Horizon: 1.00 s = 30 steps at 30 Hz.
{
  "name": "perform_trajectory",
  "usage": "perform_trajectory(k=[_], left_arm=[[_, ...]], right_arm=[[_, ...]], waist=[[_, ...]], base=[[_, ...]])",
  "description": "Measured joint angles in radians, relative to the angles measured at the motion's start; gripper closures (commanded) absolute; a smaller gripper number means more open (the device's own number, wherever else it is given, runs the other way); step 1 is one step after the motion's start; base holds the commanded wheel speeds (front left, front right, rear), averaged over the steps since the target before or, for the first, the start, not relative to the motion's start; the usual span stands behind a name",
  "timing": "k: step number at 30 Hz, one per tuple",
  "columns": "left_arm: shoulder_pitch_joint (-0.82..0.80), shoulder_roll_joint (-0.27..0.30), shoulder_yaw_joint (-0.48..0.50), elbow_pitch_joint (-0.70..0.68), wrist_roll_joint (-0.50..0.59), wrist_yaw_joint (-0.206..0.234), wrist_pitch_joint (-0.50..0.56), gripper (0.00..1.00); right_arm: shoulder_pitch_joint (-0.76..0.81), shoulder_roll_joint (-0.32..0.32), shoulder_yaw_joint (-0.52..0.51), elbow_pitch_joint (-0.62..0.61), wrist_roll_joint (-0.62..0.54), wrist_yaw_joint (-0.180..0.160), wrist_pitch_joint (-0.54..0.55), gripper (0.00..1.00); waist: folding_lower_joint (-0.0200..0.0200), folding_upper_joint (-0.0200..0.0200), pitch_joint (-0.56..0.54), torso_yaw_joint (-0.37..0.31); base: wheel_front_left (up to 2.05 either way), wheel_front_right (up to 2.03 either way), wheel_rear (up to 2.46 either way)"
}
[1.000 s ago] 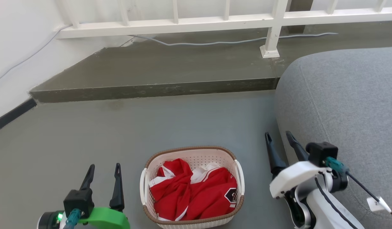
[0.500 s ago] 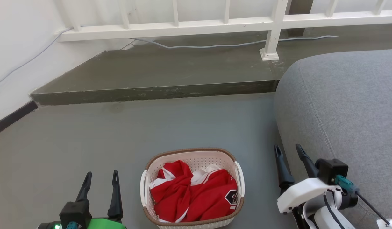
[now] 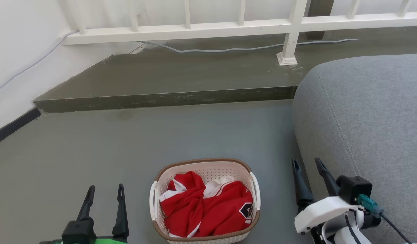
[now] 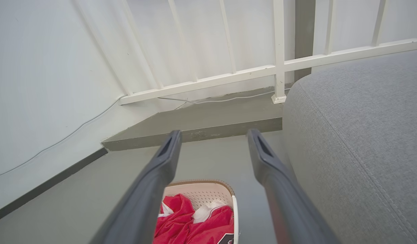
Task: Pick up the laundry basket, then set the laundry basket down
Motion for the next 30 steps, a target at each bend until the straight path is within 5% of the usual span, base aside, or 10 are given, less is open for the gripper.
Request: perform_trajectory(k=[16,17,30], left_arm=[[0.025,-0.008,0.013,-0.017,0.027,0.000,0.000,0.00],[0.026,-0.009,0.013,-0.015,0.027,0.000,0.000,1.00],[0.057,-0.015,-0.020,0.002,-0.043,-0.011,0.004,1.00]], right_arm=[[0.025,0.008,-0.028,-0.035,-0.026,0.000,0.000,0.00],[0.026,0.009,-0.029,-0.035,-0.028,0.000,0.000,1.00],[0.064,0.011,-0.031,-0.012,0.045,0.015,0.001,1.00]], waist=[[0.0000,0.0000,0.001,0.004],[0.0000,0.0000,0.001,0.005],[0.0000,0.0000,0.005,0.008]], base=[[0.00,0.00,0.00],[0.00,0.00,0.00],[0.00,0.00,0.00]])
